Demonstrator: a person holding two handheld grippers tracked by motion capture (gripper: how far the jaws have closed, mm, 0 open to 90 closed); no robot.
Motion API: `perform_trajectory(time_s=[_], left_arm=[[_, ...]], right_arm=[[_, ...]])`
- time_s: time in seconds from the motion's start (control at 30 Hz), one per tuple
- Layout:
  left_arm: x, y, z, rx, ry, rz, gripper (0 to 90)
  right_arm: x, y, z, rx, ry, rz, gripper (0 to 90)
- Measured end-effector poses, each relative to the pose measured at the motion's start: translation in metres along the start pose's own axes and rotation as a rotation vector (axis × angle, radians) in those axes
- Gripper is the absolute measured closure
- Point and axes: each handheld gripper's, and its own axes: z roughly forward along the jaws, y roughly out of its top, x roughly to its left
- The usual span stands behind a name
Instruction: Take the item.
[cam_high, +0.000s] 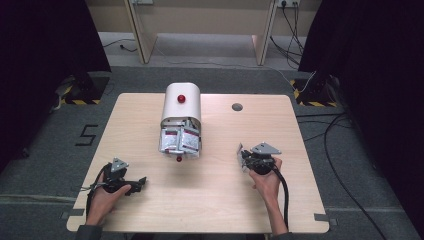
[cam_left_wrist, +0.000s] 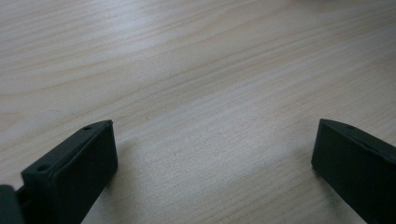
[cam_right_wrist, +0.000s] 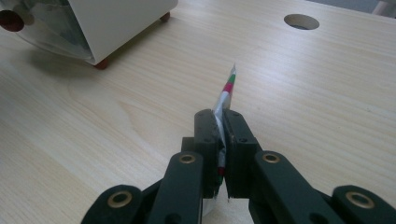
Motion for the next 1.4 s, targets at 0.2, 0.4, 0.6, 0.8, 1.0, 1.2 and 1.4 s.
perform_trajectory(time_s=[0.2,0.4,0.6,0.8,1.0,1.2,1.4], left_arm=[[0.0,0.0,0.0,0.0,0.0,0.0,0.0],[0.0,0.0,0.0,-0.001,-0.001,0.0,0.0],[0.0,0.0,0.0,0.0,0.0,0.0,0.0],[0.0,0.0,0.0,0.0,0.0,0.0,0.0],[0.0,0.0,0.0,0.0,0.0,0.0,0.0],[0.0,0.0,0.0,-0.001,0.002,-0.002,0.0],[0.0,0.0,0.0,0.0,0.003,-0.003,0.0]], right_arm=[[-0.001,-0.001,-0.002,-0.001,-0.011,0.001,85.7],[-0.005,-0.002,-0.001,0.013,-0.012,0.02,80.3],[-0.014,-0.005,-0.003,0.038,-0.044,0.071,62.4],[-0.021,-0.005,-0.005,0.071,-0.093,0.086,50.2],[-0.022,-0.002,-0.015,0.046,-0.077,0.089,50.4],[-0.019,-0.005,-0.027,0.042,-0.057,0.082,45.5],[-0.021,-0.012,-0.044,0.027,-0.039,0.094,36.6]])
